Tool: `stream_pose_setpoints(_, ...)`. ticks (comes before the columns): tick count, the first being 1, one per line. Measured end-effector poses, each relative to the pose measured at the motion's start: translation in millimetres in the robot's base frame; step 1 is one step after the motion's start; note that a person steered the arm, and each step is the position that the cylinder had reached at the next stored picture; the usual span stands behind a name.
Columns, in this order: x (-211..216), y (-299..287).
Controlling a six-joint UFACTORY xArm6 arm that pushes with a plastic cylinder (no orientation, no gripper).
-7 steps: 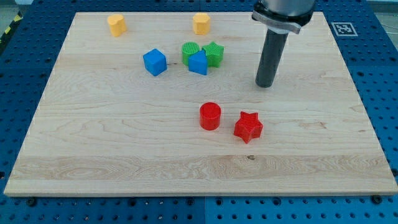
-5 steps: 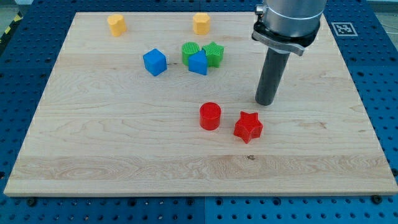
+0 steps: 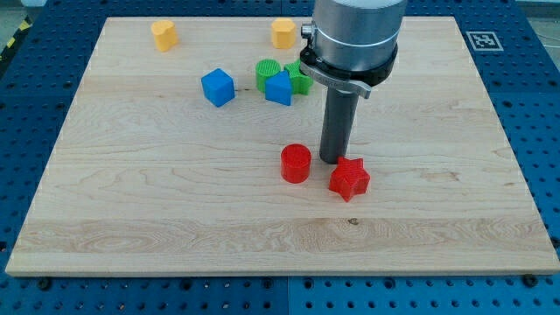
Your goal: Move the red star slightly down
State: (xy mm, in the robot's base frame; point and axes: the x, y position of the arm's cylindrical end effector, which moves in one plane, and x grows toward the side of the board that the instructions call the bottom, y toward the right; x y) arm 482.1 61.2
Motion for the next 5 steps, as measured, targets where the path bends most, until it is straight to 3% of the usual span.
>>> stream_pose_setpoints(5, 32.4, 0.0)
